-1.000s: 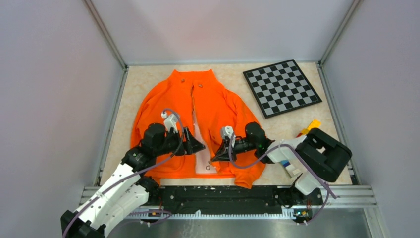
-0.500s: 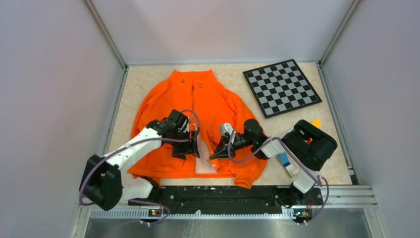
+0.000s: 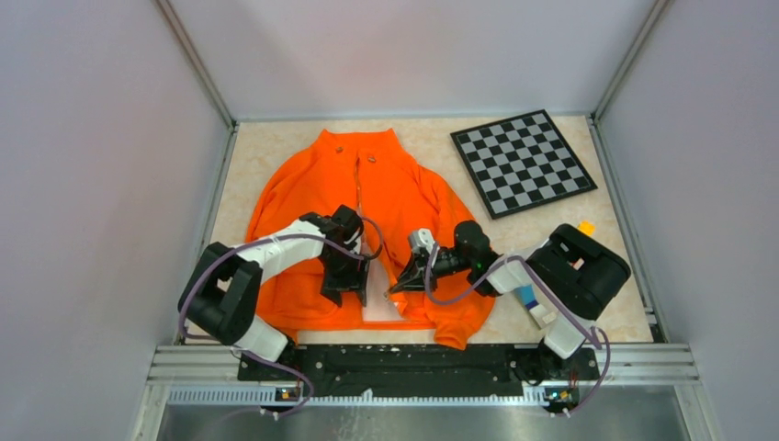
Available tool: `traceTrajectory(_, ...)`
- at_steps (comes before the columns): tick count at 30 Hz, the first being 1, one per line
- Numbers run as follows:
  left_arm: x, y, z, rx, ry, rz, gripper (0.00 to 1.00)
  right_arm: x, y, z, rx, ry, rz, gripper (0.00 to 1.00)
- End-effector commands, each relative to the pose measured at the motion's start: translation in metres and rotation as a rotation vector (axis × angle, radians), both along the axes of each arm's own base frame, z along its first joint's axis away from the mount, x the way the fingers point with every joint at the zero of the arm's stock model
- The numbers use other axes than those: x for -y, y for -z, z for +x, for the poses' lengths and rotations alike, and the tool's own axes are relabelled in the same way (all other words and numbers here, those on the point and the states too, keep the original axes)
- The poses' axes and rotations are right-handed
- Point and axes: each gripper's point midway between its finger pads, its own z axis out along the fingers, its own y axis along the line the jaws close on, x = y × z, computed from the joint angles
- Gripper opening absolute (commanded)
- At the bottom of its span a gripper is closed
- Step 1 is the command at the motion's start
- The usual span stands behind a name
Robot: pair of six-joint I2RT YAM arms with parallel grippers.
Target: Zip up the jacket
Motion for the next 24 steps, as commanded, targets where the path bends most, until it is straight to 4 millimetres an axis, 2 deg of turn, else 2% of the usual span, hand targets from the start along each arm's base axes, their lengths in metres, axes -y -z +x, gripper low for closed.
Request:
traceTrajectory(1, 0.0, 0.006, 0.017, 0.053, -0.032, 0.049, 0.66, -0.001, -0.028, 0.004, 0.098, 0.006, 0.087, 0.0)
traceTrajectory(8, -0.005, 0.033, 0.035, 0.143, -0.164, 0.102, 0.65, 0.001, -0.028, 0.011, 0.116, 0.07, 0.085, 0.0)
traceTrajectory(11, -0.004, 0.043, 0.041, 0.169, -0.247, 0.112, 0.58, 0.008, -0.026, 0.025, 0.144, 0.162, 0.08, 0.0)
traceTrajectory(14, -0.005, 0.051, 0.048, 0.2, -0.285, 0.118, 0.44, 0.021, -0.021, 0.048, 0.133, 0.262, 0.058, 0.0)
traceTrajectory(16, -0.008, 0.055, 0.053, 0.224, -0.291, 0.139, 0.38, 0.034, -0.021, 0.069, 0.079, 0.326, 0.051, 0.0)
traceTrajectory(19, -0.013, 0.063, 0.065, 0.259, -0.287, 0.179, 0.25, 0.044, -0.024, 0.088, 0.009, 0.387, 0.06, 0.0)
traceTrajectory(24, 0.0, 0.064, 0.088, 0.314, -0.291, 0.136, 0.1, 0.054, -0.023, 0.113, 0.012, 0.457, 0.048, 0.0)
